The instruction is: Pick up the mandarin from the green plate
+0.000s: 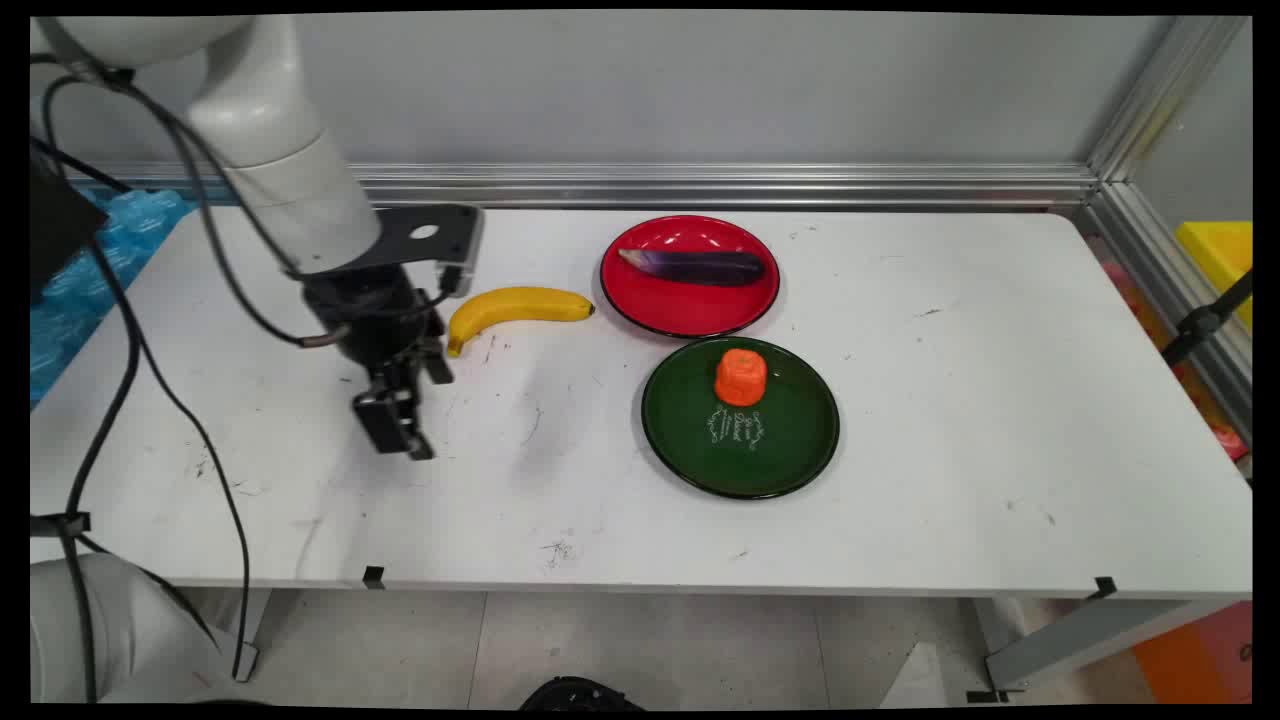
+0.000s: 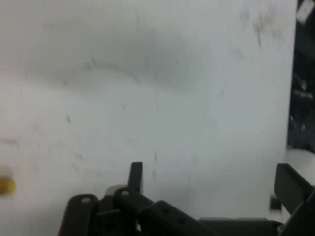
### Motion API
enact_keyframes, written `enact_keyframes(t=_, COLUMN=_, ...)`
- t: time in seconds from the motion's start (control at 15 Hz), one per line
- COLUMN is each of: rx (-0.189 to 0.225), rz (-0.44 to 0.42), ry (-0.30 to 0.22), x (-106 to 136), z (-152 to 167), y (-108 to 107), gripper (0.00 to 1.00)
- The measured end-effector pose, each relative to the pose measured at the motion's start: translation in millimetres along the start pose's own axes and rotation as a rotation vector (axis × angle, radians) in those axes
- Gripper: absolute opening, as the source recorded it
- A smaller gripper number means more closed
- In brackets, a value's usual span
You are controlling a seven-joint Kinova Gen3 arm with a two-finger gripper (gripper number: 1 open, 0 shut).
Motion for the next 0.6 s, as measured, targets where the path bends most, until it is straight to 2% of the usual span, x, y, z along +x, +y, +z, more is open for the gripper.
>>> enact_keyframes(t=0.27, rx=0.019, rz=0.004, ry=0.072, x=33.7, z=4.8, y=-12.2, gripper=1.00)
enact_keyframes(t=0.6, rx=0.062, rz=0.025, ry=0.175, x=90.0, z=13.2, y=-32.2, gripper=1.00)
